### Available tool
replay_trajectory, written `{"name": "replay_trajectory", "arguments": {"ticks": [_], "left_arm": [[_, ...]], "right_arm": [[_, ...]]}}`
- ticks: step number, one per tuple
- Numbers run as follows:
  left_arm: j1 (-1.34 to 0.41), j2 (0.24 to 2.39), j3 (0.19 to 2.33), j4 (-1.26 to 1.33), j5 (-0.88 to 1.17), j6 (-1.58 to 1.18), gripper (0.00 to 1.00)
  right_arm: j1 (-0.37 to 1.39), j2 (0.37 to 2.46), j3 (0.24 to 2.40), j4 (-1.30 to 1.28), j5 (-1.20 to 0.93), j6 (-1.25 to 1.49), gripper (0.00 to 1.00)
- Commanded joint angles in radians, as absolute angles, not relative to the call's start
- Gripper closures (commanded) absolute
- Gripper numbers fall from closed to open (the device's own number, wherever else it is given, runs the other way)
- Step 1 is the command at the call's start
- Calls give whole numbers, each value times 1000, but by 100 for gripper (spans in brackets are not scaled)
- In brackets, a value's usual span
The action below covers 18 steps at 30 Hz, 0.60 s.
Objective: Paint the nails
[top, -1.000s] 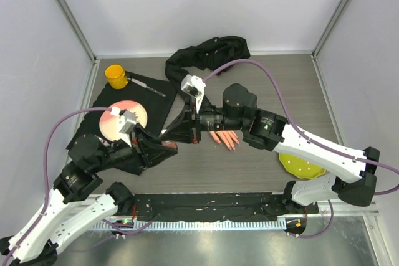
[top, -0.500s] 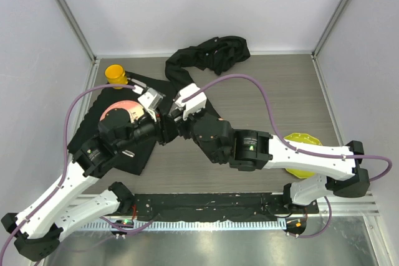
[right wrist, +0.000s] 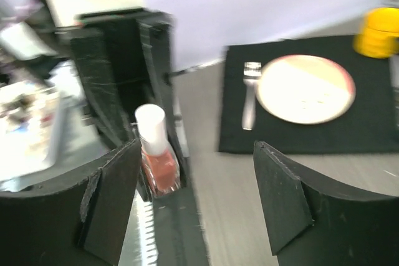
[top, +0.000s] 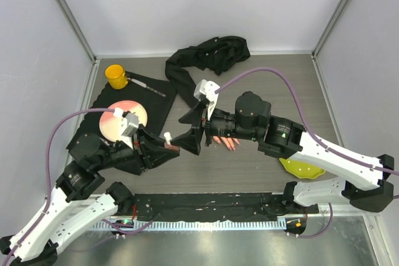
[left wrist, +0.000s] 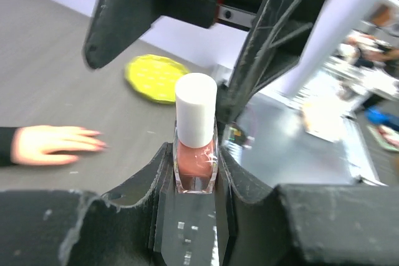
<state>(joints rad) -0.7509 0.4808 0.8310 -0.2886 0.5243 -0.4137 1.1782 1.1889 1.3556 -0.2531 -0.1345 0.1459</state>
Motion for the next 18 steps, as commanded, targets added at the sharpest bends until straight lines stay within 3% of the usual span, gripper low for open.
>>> {"name": "replay_trajectory", "arguments": {"ticks": [1,9,14,18], "left_arm": [[-750,463,787,-118,719,-531,100],[-750,434,782,-106,723,-563,100],[-750,440,792,-109,722,-560,100],[-750,451,810,-136,697,-537,100]], "right_arm": [[1147,1193,1339,-111,-541,256,24],[1126,1236,1359,-35,-656,347,68],[1121,1239,1342,-21,-664,356,68],[1120,1252,1345,-25,-660,348,87]]}}
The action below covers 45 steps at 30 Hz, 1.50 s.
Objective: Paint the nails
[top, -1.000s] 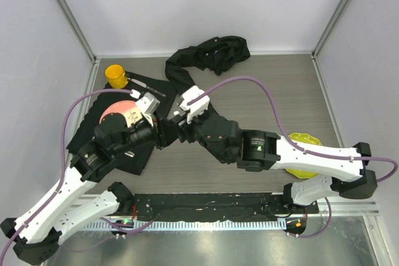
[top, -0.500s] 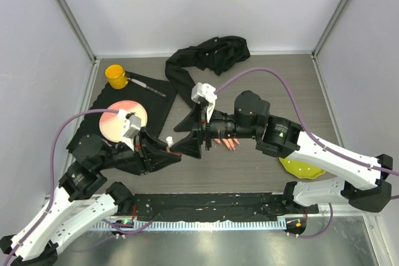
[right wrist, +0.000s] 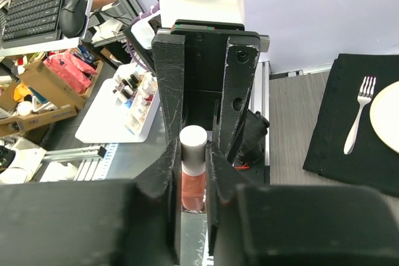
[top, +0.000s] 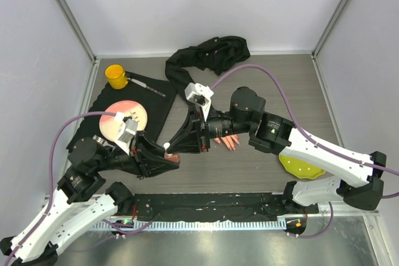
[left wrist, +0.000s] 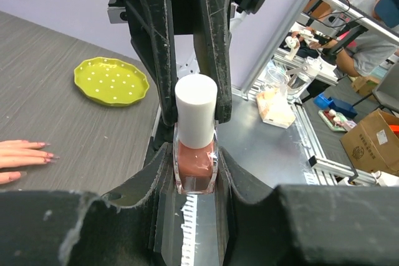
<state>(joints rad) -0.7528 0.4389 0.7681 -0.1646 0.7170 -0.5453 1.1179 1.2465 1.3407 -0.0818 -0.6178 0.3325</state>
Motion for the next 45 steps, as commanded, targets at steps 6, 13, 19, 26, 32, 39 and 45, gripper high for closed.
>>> {"name": "replay_trajectory", "arguments": {"ticks": [6,13,19,26,32,39,45], "left_arm": [[-750,486,914,-334,290,-420,100],[-750,607,954,-298,-21,-382,100],[-750,713,927,-198,43,-387,100],[-750,645,885,-212,282,-362,100],[-749,542,861,-301,474,-376,100],[-750,444,779,-201,759,-488,100],[-749,433,788,-195,785,-500,100]], "right_arm": [[1146,1238,1351,-130,-141,247,99],[1379,1406,1492,-327,937,140,99],[1379,1460,1514,-315,951,98,99],[1348,1345,1450,-304,440,54,65],[1321,1237,1440,-336,14,89,40],[1269,1181,1376,-226,-337,212,32],[1206,1190,1354,-138,-480,317,41]]}}
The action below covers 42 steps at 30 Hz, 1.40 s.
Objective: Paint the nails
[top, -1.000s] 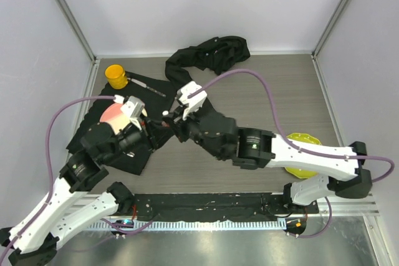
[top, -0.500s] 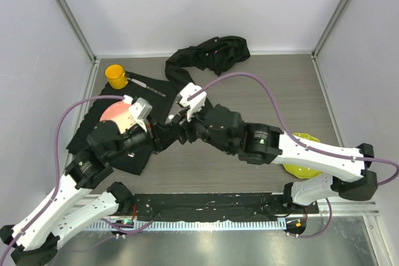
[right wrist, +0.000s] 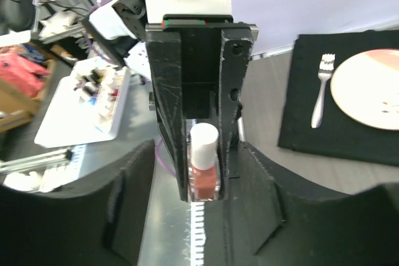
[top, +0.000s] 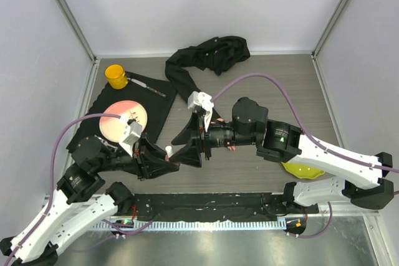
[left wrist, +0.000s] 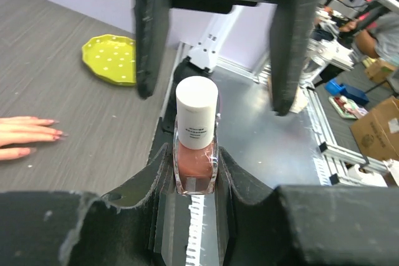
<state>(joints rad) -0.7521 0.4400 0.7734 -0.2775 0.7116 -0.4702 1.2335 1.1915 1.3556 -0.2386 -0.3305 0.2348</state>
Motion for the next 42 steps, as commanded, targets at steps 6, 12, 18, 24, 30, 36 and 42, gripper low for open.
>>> {"name": "replay_trajectory", "arguments": {"ticks": [6,12,18,24,30,36,42], "left_arm": [[-750,451,790,-181,799,-509,100],[-749,462,792,-192,813,-496,100],[-750,477,805,-229,816,-469,100],[-749,485,851,-372,652,-387,89],[-750,411,913,-610,10,-321,38],[-750,210,813,-575,-268,-376,20],[-750,74,735,-541,-339,-413,20]], "right_arm": [[1183,1210,1356,-120,-509,333,50],[1160,1229,1368,-118,-520,319,58],[1151,1261,1396,-164,-558,282,77],[1152,1244,1368,-173,-513,235,99],[1152,1111,1131,-6,-11,164,99],[1196,1017,737,473,202,91,99],[1333,1141,437,944,569,6,99]]}}
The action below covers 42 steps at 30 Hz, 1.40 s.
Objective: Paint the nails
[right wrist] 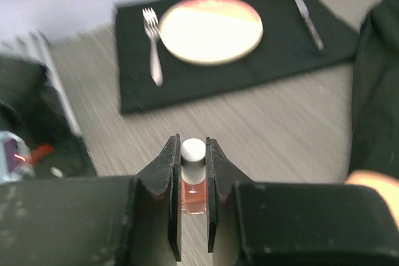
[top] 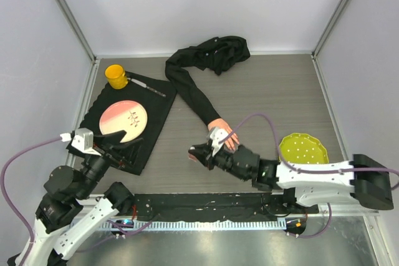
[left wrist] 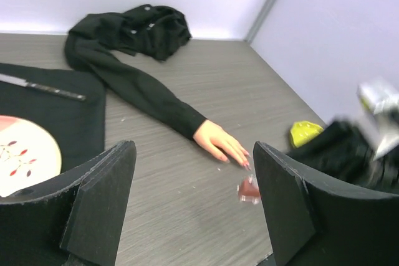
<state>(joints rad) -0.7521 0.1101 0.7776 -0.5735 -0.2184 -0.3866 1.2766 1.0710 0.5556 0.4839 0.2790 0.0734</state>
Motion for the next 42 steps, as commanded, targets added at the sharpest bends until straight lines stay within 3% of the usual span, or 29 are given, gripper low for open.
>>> {"name": "replay_trajectory", "arguments": {"ticks": [1,9,19,30,35,41,42], "left_arm": [[-750,66,732,-545,-347,-419,20],[-750,90,742,-565,-334,-413,20],[-750,130,747,-563,-304,-407,21],[-750,127,744,-566,-310,-410,21],[-749,129,744,-563,-311,-410,21],[-750,127,742,-566,-316,-410,21],[-750,129,742,-565,-318,-410,21]], "right_arm": [[1356,1160,416,987,595,6,99],[1463,1463,324,1296,793,-81,99],[1486,1762,330,1566,853,-77,99],[1490,1822,313,1664,891,-2,98],[1489,1830,301,1666,910,29,91],[1489,1804,295,1664,920,14,70],[1489,1795,295,1660,920,15,58]]}}
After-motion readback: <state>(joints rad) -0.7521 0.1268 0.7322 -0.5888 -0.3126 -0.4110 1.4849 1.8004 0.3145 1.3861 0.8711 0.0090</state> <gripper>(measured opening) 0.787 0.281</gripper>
